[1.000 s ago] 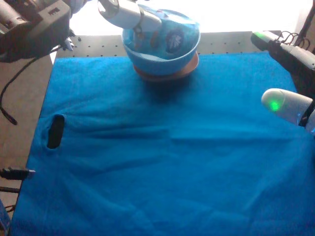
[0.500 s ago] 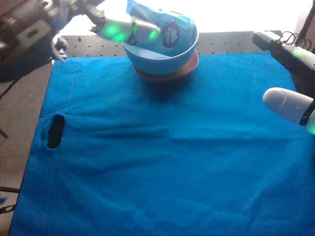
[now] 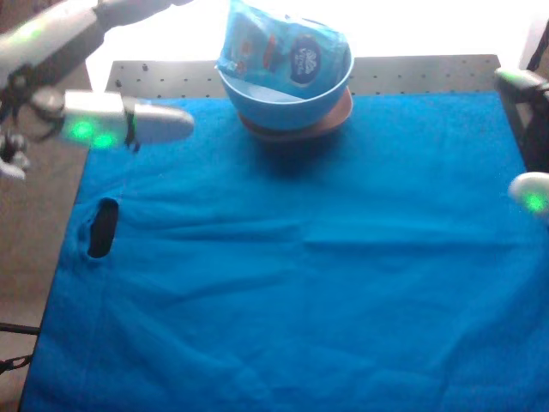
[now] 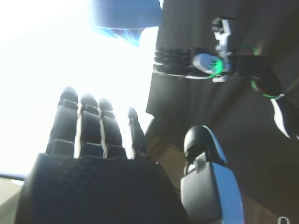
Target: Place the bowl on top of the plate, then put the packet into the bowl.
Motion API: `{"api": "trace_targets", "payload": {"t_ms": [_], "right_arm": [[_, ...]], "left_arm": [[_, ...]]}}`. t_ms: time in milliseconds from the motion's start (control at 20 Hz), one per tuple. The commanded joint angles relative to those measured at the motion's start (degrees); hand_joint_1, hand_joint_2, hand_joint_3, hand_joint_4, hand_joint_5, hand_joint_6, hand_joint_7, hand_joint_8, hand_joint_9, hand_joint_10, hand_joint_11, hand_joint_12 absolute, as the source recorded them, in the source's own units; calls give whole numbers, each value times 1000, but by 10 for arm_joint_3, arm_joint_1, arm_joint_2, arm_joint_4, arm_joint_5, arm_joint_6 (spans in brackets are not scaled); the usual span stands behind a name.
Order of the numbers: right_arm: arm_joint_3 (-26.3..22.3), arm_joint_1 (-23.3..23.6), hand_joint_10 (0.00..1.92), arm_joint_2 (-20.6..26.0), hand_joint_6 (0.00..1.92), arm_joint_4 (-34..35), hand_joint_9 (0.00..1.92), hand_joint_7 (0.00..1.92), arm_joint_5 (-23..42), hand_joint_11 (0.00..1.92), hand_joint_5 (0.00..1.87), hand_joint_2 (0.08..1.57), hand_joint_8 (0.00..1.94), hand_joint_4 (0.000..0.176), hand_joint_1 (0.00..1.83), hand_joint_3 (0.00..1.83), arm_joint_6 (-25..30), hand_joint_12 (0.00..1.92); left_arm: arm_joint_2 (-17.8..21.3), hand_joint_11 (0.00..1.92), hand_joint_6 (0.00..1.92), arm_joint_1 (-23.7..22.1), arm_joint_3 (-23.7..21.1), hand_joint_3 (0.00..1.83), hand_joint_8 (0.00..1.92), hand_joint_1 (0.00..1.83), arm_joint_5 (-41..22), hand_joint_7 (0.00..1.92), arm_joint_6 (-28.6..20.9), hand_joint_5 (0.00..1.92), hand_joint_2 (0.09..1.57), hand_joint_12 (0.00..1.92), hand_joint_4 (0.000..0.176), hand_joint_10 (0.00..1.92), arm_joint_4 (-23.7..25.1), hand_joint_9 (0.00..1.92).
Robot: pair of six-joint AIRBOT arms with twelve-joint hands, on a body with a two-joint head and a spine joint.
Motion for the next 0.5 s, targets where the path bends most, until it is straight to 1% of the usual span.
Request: {"api": "trace_targets", "payload": {"t_ms": [0, 50, 100, 150, 200, 250, 300, 350, 400, 450], "right_arm": [[-4, -8, 0, 10, 0, 22, 0, 0, 112, 0, 0, 1203, 0, 176, 126, 6, 3, 0], [-14, -25, 0, 20, 0, 34, 0, 0, 129, 0, 0, 1203, 0, 176, 125, 5, 3, 0], [-18, -28, 0, 22, 0, 35, 0, 0, 132, 0, 0, 1196, 0, 176, 151, 1, 3, 0], [-23, -32, 0, 25, 0, 35, 0, 0, 134, 0, 0, 1187, 0, 176, 157, 0, 3, 0], [-26, -33, 0, 27, 0, 35, 0, 0, 134, 0, 0, 1189, 0, 176, 128, 0, 3, 0], [-29, -36, 0, 29, 0, 35, 0, 0, 135, 0, 0, 1175, 0, 176, 113, 0, 3, 0], [-32, -38, 0, 31, 0, 35, 0, 0, 136, 0, 0, 1179, 0, 176, 115, 0, 3, 0], [-38, -42, 0, 33, 0, 36, 0, 0, 138, 0, 0, 1166, 0, 176, 121, 0, 3, 0], [-40, -44, 0, 34, 0, 37, 0, 0, 140, 0, 0, 1166, 0, 176, 121, 0, 3, 0], [-43, -50, 0, 34, 0, 42, 0, 0, 144, 0, 0, 1166, 0, 176, 122, 0, 3, 0]], "left_arm": [[13, 0, 0, 13, -10, 0, 2, 780, -108, 89, 0, 178, 899, 0, 154, 0, -22, 1], [35, 0, 6, 56, -38, 0, 4, 764, -141, 95, 5, 193, 897, 0, 115, 0, -45, 0], [42, 0, 9, 75, -48, 0, 6, 738, -158, 101, 8, 203, 889, 0, 103, 0, -54, 0], [59, 0, 7, 118, -74, 0, 0, 723, -202, 89, 14, 200, 878, 0, 115, 0, -79, 0], [65, 0, 1, 143, -85, 0, 0, 799, -225, 66, 14, 185, 873, 0, 119, 0, -95, 0], [70, 0, 0, 179, -101, 0, 0, 802, -264, 59, 14, 149, 856, 0, 137, 0, -118, 0], [74, 0, 0, 213, -117, 0, 0, 828, -298, 54, 14, 130, 871, 0, 127, 0, -138, 0], [76, 0, 2, 259, -139, 0, 2, 828, -353, 58, 14, 132, 860, 0, 129, 0, -166, 0], [76, 0, 2, 273, -146, 0, 2, 828, -370, 58, 14, 132, 860, 0, 129, 0, -174, 0], [76, 11, 0, 302, -160, 0, 0, 745, -405, 51, 14, 113, 868, 5, 117, 7, -193, 17]]}}
